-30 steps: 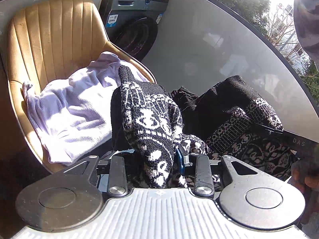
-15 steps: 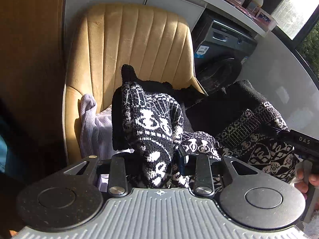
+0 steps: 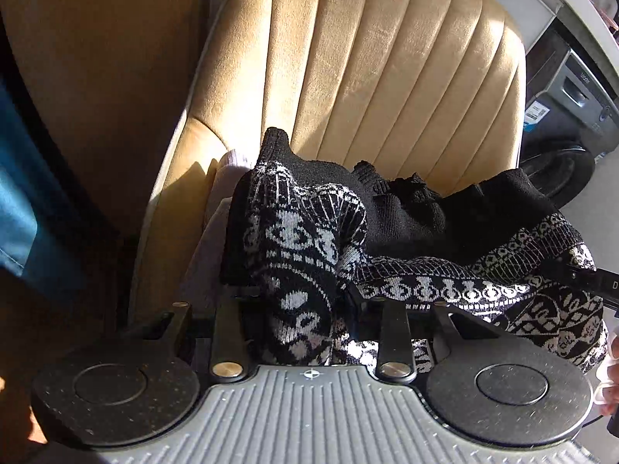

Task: Fold clothes
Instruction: 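Lower the held bundle onto the tan chair seat with both grippers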

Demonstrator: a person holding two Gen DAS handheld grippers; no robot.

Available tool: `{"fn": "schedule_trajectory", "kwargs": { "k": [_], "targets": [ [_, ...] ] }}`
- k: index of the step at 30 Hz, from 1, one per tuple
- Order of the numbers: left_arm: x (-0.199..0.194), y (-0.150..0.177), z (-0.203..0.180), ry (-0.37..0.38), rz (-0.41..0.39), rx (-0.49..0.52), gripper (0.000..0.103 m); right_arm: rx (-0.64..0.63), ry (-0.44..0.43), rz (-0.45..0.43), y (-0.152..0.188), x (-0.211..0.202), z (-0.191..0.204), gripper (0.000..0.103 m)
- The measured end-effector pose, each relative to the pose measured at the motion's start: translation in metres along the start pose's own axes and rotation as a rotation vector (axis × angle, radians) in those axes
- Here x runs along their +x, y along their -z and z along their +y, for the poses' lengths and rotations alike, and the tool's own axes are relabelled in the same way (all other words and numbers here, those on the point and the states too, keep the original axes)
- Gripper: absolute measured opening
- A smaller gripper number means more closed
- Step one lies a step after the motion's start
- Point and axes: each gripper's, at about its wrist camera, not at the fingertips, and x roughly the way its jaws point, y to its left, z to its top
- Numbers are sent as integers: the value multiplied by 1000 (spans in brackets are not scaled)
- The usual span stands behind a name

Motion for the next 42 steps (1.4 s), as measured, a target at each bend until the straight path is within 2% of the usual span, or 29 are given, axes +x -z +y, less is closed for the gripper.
{"fn": "schedule_trajectory", "kwargs": {
  "k": [3,5,7,8,10,12,13,17,20,23,25,30,34,38,39,40,41,42],
  "targets": [
    [37,8,20,13,70,-49,41,-31,65,69,8,40,-17,28],
    [40,9,20,22,73,-23,46,-56,92,95,15,57,-26,29],
    [38,7,16,28,84,9,56,-42,94,96,16,54,-22,31],
    [37,6,15,31,89,25,59,-35,95,96,16,53,-21,34],
    [29,5,15,39,95,59,69,-1,87,84,15,42,-20,40],
    [13,6,19,53,86,81,73,57,68,45,11,20,-24,58],
    [6,9,21,59,83,89,75,83,61,19,15,5,-29,60],
    [-19,26,35,75,102,115,75,180,71,-42,43,-48,-48,61],
    [-19,46,43,83,155,117,75,257,94,-40,77,-69,-62,61],
    [-13,61,46,77,197,118,75,346,118,-43,102,-64,-75,61],
    [-9,66,44,67,203,123,72,421,130,-57,105,-57,-80,61],
    [1,67,41,36,216,110,71,541,277,-117,105,-51,-83,62],
    [2,67,40,31,227,118,70,608,245,-68,125,-49,-83,65],
    [4,65,44,41,225,87,70,686,207,-105,143,-48,-91,64],
    [3,64,44,30,219,86,60,706,190,-129,144,-47,-93,60],
    [2,64,45,17,210,86,32,717,175,-152,143,-47,-94,57],
    [2,63,45,2,208,93,20,718,171,-166,140,-46,-95,45],
    [1,62,46,5,209,86,18,714,182,-175,137,-45,-94,35]
  ]
}}
